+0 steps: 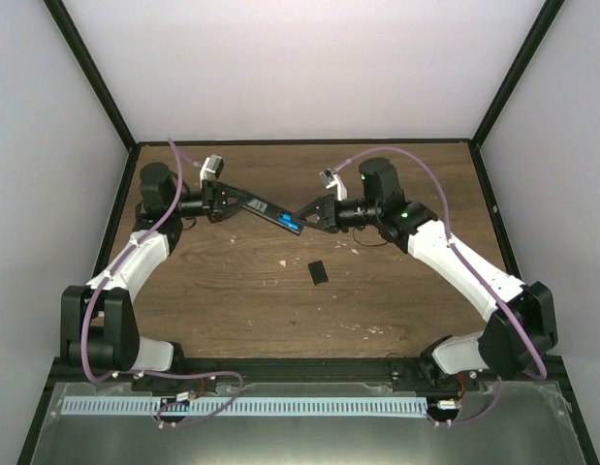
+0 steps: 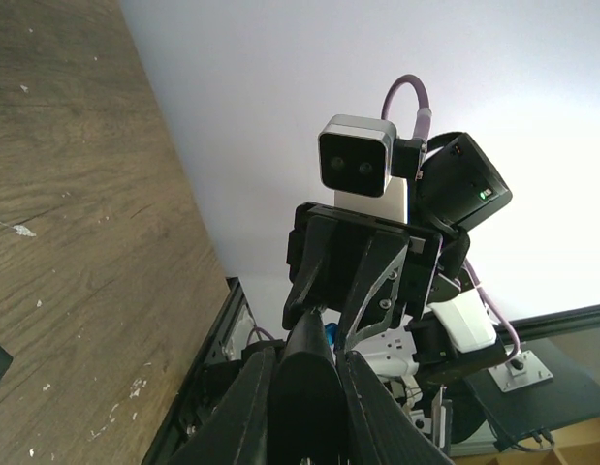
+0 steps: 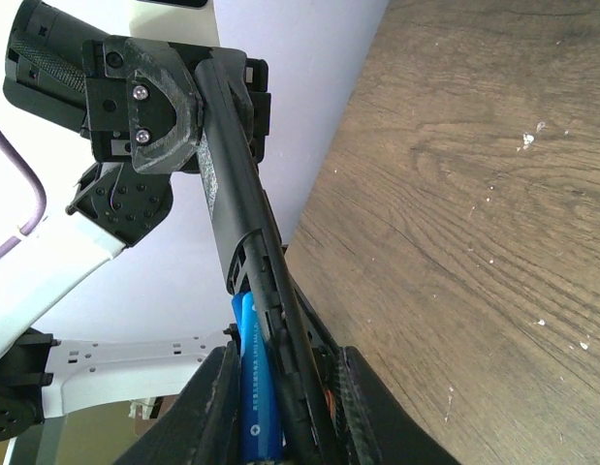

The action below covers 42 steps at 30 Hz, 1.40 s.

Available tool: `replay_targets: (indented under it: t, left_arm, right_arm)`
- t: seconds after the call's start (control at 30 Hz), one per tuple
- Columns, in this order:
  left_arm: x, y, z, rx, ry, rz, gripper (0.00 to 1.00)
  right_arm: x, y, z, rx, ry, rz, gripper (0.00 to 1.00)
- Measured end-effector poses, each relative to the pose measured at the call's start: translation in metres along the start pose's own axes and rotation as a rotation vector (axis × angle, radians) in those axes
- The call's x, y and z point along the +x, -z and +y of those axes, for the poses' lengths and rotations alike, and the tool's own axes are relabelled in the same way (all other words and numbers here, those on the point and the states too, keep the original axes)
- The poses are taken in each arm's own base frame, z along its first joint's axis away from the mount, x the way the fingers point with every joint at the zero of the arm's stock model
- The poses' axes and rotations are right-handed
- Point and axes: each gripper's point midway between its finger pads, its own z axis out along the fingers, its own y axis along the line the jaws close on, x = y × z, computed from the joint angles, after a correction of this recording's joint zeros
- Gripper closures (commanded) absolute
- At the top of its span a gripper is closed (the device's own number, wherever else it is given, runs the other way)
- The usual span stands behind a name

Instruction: Load the batteries into the remote control

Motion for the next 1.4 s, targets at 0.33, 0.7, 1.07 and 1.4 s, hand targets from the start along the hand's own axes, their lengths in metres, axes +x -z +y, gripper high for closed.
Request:
replay_targets:
  t: [0.33, 0.7, 1.07, 1.4]
  left_arm:
    - [0.001, 0.002, 0.006, -0.011, 0.008, -0.003, 1.00]
    - [0.001, 0.002, 0.010, -0.021, 0.015, -0.004, 1.00]
    - [0.007, 0.001, 0.008, -0.008, 0.020, 0.027, 1.00]
    - [0.009, 0.001, 0.002, 0.001, 0.009, 0.035, 1.00]
  right_arm:
    - [0.002, -0.005, -0.004, 0.000, -0.012, 0.019, 0.79]
    - [0.003, -0.008, -0.005, 0.014, -0.013, 0.021, 0.65]
    - [0.003, 0.000, -0.001, -0.035, 0.004, 0.045, 0.61]
    - [-0.002, 0.010, 0.007, -0.085, 0.054, 0.070, 0.62]
